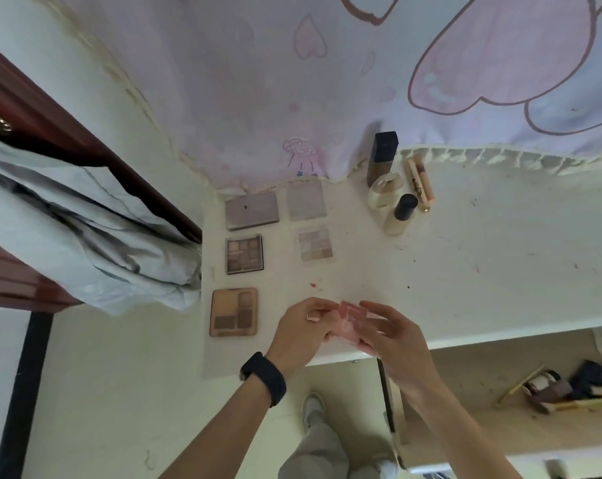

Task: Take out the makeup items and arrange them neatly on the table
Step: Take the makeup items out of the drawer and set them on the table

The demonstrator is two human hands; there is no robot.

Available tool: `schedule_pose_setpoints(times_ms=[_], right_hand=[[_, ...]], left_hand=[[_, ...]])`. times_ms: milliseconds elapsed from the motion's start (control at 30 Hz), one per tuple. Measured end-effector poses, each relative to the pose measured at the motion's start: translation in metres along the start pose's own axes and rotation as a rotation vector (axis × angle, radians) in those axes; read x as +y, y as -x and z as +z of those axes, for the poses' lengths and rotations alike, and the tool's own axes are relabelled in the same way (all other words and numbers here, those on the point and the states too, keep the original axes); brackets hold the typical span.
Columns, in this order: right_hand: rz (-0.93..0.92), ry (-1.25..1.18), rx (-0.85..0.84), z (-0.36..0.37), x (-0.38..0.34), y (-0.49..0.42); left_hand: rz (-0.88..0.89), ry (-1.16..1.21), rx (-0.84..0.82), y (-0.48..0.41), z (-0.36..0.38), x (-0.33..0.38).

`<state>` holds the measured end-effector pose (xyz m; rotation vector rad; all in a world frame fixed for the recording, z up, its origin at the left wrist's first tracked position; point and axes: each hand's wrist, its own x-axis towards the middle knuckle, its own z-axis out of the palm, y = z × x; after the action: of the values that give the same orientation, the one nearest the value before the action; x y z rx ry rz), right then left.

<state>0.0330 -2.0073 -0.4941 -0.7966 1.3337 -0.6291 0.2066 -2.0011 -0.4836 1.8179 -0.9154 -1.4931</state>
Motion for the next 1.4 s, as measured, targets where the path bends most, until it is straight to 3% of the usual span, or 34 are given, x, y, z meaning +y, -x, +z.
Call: schedule_pose_setpoints(times_ms=[133, 233, 433, 567, 767, 1000, 1100, 1267, 1400], right_hand=[[-0.089, 0.276, 0.019, 0.029, -0.003, -0.013], [-0.163, 0.399, 0.011, 0.056, -0.007, -0.025], [-0.327, 0.65, 0.028, 0.098, -0.004, -0.043], [-0.424, 0.795, 0.045, 0.109, 0.001, -0.052], [-0.524, 0.805, 0.095, 0.109, 0.013, -0.049], [-0.523, 0.64, 0.062, 0.1, 0.011, -0.031], [-0.476, 0.471, 0.094, 0.07, 0.018, -0.003], [-0.384, 0.402, 0.276, -0.024, 0.061, 0.056], [-0.225, 0.623, 0.392, -0.114, 0.1, 0.088]], left_hand=[[0.183, -0.291, 0.261, 0.009, -0.032, -0.015], [0.224, -0.489, 0.472, 0.01, -0.067, -0.027], [0.214, -0.857, 0.485, 0.017, -0.097, -0.045], [0.198, -0.813, 0.537, 0.016, -0.091, -0.045], [0.143, -0.798, 0.59, 0.016, -0.086, -0.048], [0.175, -0.878, 0.54, 0.019, -0.081, -0.044], [0.288, -0.895, 0.524, 0.031, -0.053, -0.033], [0.582, -0.897, 0.255, 0.046, 0.046, -0.023], [0.711, -0.904, -0.079, 0.05, 0.134, -0.029]])
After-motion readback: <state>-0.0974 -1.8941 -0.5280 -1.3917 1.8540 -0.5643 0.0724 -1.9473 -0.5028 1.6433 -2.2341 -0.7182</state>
